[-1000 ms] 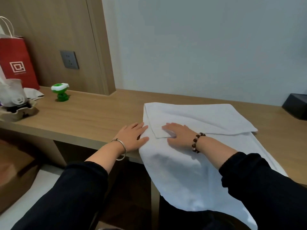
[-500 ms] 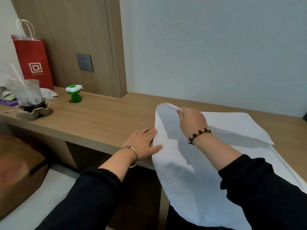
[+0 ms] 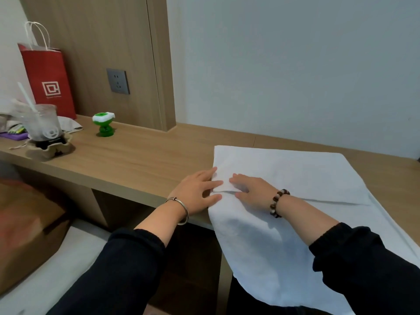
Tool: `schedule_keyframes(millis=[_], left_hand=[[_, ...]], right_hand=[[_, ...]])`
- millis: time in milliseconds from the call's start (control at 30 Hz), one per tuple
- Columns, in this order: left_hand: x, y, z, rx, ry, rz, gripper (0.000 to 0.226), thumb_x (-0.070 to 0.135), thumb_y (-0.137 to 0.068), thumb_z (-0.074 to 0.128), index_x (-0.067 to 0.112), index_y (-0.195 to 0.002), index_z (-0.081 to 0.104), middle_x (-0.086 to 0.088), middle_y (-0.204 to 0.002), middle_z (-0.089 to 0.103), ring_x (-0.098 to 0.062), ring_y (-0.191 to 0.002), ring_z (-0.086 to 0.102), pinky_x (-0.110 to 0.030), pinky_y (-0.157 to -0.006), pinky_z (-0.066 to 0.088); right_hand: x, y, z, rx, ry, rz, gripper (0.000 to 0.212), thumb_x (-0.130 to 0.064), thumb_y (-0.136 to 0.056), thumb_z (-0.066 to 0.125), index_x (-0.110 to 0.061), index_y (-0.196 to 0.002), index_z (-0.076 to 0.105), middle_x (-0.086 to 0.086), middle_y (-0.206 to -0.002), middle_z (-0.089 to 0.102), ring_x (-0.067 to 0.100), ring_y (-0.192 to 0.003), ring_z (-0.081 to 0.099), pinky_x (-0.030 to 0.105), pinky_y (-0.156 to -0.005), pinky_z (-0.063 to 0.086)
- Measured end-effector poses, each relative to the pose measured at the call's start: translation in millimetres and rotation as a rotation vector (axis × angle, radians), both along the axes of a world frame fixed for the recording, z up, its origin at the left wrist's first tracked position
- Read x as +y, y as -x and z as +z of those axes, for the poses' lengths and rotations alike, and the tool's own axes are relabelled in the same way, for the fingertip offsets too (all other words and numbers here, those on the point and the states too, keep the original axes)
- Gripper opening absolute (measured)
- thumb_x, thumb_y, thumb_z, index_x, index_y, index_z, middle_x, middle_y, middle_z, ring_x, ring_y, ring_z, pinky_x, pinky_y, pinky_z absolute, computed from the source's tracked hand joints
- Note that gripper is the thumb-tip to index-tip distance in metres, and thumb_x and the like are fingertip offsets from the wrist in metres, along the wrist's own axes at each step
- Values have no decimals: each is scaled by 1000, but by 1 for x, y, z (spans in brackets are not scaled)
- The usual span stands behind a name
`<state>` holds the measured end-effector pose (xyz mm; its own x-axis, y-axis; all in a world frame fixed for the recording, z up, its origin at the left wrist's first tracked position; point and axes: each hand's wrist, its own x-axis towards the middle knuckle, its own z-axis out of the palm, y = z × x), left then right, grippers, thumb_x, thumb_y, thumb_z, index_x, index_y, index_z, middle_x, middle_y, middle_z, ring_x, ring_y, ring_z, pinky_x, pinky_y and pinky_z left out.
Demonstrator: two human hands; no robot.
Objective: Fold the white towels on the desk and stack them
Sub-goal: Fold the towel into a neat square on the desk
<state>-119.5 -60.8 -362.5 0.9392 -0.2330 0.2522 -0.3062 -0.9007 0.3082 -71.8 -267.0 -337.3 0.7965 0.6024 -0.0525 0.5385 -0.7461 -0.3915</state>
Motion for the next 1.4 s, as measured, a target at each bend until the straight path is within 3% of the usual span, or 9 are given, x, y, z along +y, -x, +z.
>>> schedule_keyframes(millis=[233,367,433,533,633,900,1100,1300,1400], left_hand=[[-4,-3,0,8,16,42,37,39,-96,47,28,-130,57,9,-147,40,-13,-139,28,-30,-114,20],[-32,-22,18,-21,-95,214,35,34,-97,41,13,-93,69,0,-121,62,-22,-133,37,-38,-111,25],[-63,-33,27,-3,-160,242,34,32,-96,39,15,-108,65,-1,-128,57,-21,-136,32,-36,-111,25],[-105,-40,25,207,-106,180,52,40,-99,30,23,-148,25,3,-155,24,-21,-145,11,-44,-116,13],[-121,-41,10,291,-294,194,57,53,-97,15,36,-150,3,9,-159,-2,-21,-146,-4,-55,-113,2],[-118,-38,1,200,-328,204,65,67,-89,11,41,-148,5,9,-159,-2,-18,-146,-3,-57,-112,2],[-117,-40,0,198,-335,223,66,68,-88,11,42,-148,4,10,-159,-2,-18,-146,-2,-58,-112,4],[-115,-44,1,211,-326,226,64,68,-89,12,44,-148,3,12,-159,-3,-18,-146,-3,-57,-113,3],[-112,-54,0,230,-321,218,62,67,-89,13,46,-147,2,14,-158,-4,-18,-146,-4,-57,-112,2]], right_hand=[[-56,2,-5,-57,170,-98,51,-42,-101,30,-30,-150,20,-7,-159,6,10,-146,1,47,-115,-2],[-77,7,-10,-58,102,-151,48,-37,-103,26,-25,-149,24,-4,-159,9,11,-146,4,42,-116,-3],[-77,5,-7,11,-29,-181,45,-30,-104,28,-20,-147,31,-3,-158,16,12,-145,12,36,-117,0],[-84,0,-3,80,-183,-271,45,-25,-103,32,-15,-146,31,1,-157,22,14,-143,21,35,-118,10],[-115,-10,-9,-16,99,-298,47,-29,-103,22,-22,-150,22,-3,-159,9,14,-146,8,45,-116,4],[-200,-29,-7,-115,382,-735,50,-28,-99,16,-15,-147,19,-1,-157,10,18,-144,8,55,-115,7],[-155,-10,-22,-177,242,-407,52,-39,-101,15,-23,-151,12,-1,-160,3,18,-146,4,50,-115,5],[-192,-27,-16,-132,339,-637,54,-39,-100,14,-21,-151,13,2,-160,2,22,-146,5,46,-116,9],[-169,-31,-19,-110,347,-545,56,-43,-100,13,-24,-152,5,3,-160,-9,22,-146,-6,51,-115,-1]])
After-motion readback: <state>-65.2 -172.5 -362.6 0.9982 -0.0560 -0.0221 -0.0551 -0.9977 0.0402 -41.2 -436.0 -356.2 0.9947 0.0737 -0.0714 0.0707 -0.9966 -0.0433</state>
